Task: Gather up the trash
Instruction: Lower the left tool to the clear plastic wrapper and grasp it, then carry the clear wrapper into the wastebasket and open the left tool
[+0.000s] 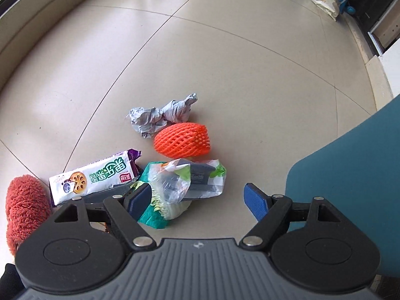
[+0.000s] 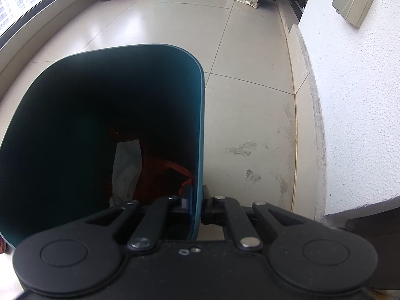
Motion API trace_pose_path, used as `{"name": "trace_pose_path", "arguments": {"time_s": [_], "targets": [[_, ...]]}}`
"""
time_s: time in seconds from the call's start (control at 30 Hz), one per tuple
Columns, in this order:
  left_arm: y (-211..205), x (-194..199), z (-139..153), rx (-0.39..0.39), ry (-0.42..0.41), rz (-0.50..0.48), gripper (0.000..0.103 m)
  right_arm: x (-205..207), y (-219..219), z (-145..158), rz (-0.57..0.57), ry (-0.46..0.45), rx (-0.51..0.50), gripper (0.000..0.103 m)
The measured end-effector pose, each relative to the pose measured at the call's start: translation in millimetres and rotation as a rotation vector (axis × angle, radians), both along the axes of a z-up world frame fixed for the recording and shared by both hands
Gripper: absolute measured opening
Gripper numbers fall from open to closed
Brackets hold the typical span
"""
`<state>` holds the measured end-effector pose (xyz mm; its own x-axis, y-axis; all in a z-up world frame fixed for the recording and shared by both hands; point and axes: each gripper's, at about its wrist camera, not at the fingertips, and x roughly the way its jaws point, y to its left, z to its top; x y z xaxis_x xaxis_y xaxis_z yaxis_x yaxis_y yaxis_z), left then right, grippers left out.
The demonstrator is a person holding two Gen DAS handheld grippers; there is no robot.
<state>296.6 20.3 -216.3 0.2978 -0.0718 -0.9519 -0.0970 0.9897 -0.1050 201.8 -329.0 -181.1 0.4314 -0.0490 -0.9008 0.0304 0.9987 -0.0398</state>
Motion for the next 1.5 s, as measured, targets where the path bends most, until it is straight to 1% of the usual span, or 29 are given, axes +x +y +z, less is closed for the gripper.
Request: {"name": "trace_pose_path", "arguments": {"time_s": [0.1, 0.27, 0.4, 0.53, 0.6, 0.67, 0.73, 0.8, 0.9, 0.97, 1.1, 1.23, 1.37, 1.5], "targets": [[9, 11, -32, 0.026, 0.045, 0.009, 0.081, 0, 4, -2, 0.009, 0.006, -0.014, 0.008], [7, 21, -74, 0.072, 0.100, -0.039, 0.081, 3, 4, -7, 0.012, 0.030, -0.017, 0.008], [3, 29, -99, 0.122, 0.115, -0.058, 0.081, 8, 8, -12, 0.019, 0.048, -0.035, 0.008], [6, 32, -109, 0.123, 0.102, -0.047, 0.079, 8, 8, -16, 0.024, 0.062, -0.041, 0.008], [9, 32, -109, 0.118, 0.094, -0.036, 0.060, 8, 9, -19, 0.026, 0.068, -0.047, 0.008], [11, 33, -109, 0.119, 0.101, -0.026, 0.059, 10, 10, -20, 0.028, 0.073, -0.051, 0.008], [11, 29, -105, 0.121, 0.080, -0.034, 0.055, 12, 11, -24, 0.025, 0.074, -0.052, 0.008], [10, 26, -99, 0.137, 0.064, -0.036, 0.034, 13, 12, -25, 0.026, 0.073, -0.053, 0.008], [10, 23, -88, 0.137, 0.048, -0.031, 0.030, 12, 12, -26, 0.031, 0.068, -0.054, 0.007], [8, 19, -80, 0.157, 0.034, -0.037, 0.026, 11, 11, -27, 0.029, 0.064, -0.050, 0.007], [7, 11, -57, 0.157, 0.013, -0.024, 0.024, 9, 8, -25, 0.024, 0.059, -0.038, 0.006], [3, 1, -21, 0.143, -0.018, -0.016, 0.024, 7, 2, -23, 0.011, 0.053, -0.016, 0.005], [-3, -13, 24, 0.079, -0.078, -0.023, 0.024, 5, -1, -20, 0.007, 0.042, -0.006, 0.004], [-18, -29, 69, 0.032, -0.141, -0.059, 0.024, 3, -5, -17, -0.005, 0.035, 0.015, 0.004]]}}
